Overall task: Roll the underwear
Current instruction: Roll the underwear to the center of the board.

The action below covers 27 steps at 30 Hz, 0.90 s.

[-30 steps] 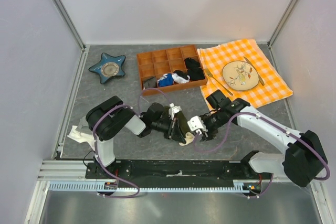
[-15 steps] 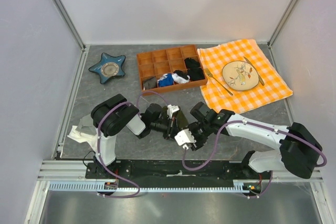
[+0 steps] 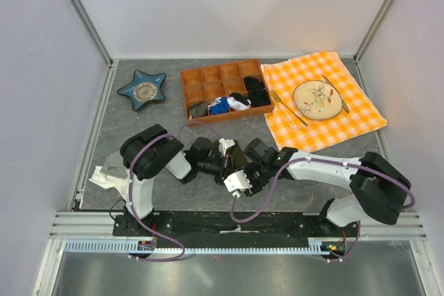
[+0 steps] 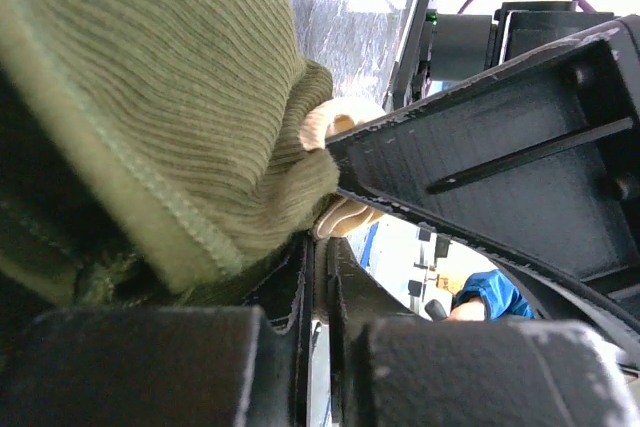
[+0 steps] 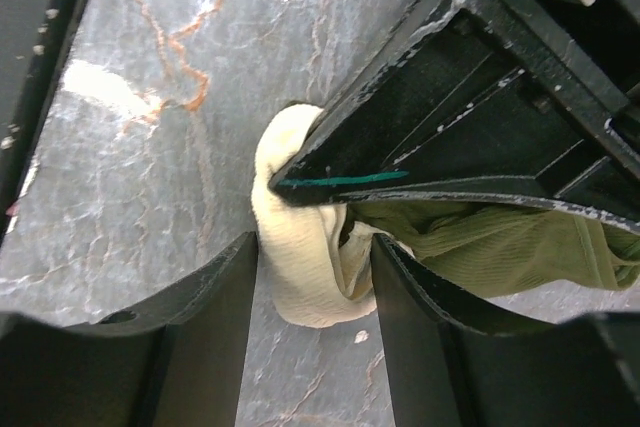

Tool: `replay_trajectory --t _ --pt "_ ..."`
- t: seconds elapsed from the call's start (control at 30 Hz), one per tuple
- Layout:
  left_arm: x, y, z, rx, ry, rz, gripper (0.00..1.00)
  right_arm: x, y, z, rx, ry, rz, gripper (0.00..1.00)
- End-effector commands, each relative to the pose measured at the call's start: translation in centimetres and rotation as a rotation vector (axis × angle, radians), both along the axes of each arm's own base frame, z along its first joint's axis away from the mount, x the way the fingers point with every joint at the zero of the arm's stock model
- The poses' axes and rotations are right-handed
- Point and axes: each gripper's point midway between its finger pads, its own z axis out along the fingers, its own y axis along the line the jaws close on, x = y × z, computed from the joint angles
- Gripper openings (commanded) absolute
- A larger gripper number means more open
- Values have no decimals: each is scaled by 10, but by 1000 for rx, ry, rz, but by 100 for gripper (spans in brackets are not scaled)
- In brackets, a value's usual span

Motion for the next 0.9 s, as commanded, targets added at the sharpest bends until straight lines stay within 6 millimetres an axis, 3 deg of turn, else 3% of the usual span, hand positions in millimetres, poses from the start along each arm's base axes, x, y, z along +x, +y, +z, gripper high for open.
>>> replay_trajectory --t 0.0,0.17,0.33,0.47,0.5,0.53,0.7,0.73,0.83,0.87 --pt "13 9 -18 87 24 116 11 0 -7 -20 -70 16 -32 53" --pt "18 10 -2 60 -26 148 19 -5 -11 -28 -117 66 -40 33" --pt "23 20 14 52 -132 199 31 -21 -8 -24 -121 176 -23 24" --pt "26 34 25 72 -255 237 38 -32 -7 -19 -125 279 -17 22" --pt "31 37 36 67 -305 270 41 -32 -8 -17 -121 301 -25 22" --pt "28 44 29 108 -302 278 43 -36 -11 -16 -130 332 -32 22" --pt "37 73 35 210 -476 361 49 -37 -10 -3 -87 522 -86 21" --pt "38 78 48 190 -528 384 50 -38 -11 2 -88 562 -92 21" --pt "40 96 50 237 -609 428 54 -40 -15 8 -83 676 -107 21" --pt "40 100 63 214 -661 447 55 -42 -17 5 -96 714 -113 21"
